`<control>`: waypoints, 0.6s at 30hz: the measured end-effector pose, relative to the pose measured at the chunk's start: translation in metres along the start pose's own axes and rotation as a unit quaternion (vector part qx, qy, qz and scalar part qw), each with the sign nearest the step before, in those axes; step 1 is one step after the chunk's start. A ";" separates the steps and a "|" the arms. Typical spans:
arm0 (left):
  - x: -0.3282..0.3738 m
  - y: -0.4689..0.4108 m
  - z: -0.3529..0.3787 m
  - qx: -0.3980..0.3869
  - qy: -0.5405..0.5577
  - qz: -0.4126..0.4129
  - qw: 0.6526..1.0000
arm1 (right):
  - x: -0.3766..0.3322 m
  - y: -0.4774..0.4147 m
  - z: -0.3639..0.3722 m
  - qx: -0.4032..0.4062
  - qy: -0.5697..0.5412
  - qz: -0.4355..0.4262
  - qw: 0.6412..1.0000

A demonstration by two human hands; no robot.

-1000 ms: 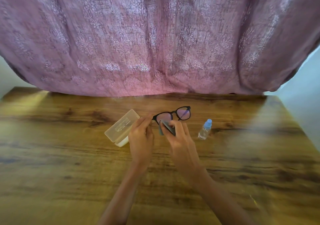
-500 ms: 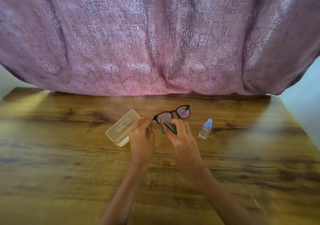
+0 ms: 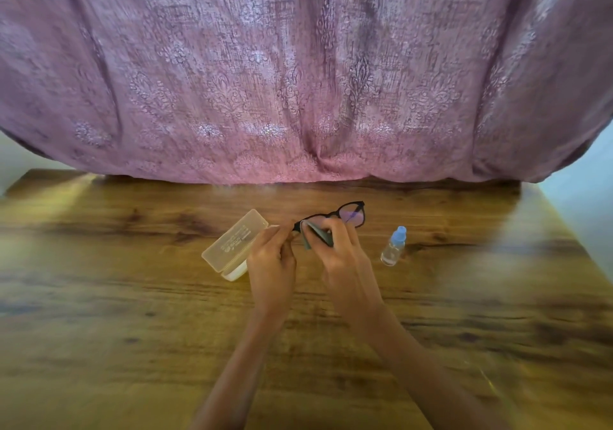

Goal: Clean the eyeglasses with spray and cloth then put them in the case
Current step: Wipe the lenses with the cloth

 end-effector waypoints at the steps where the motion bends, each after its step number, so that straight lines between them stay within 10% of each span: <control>1: 0.000 0.000 0.000 0.001 0.000 0.001 1.000 | 0.006 0.001 -0.001 -0.001 0.010 0.008 1.000; 18: -0.003 0.000 -0.003 0.004 0.014 -0.031 0.999 | 0.024 0.006 -0.005 0.014 0.047 0.035 0.998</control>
Point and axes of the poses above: each hand's wrist, its own y-axis away from the middle knuckle, its own z-axis out of the palm, x = y × z, the point moved 7 cm from there along -y, towards the middle knuckle, and after that the axes turned 11 degrees about -z, right-handed, at the moved point
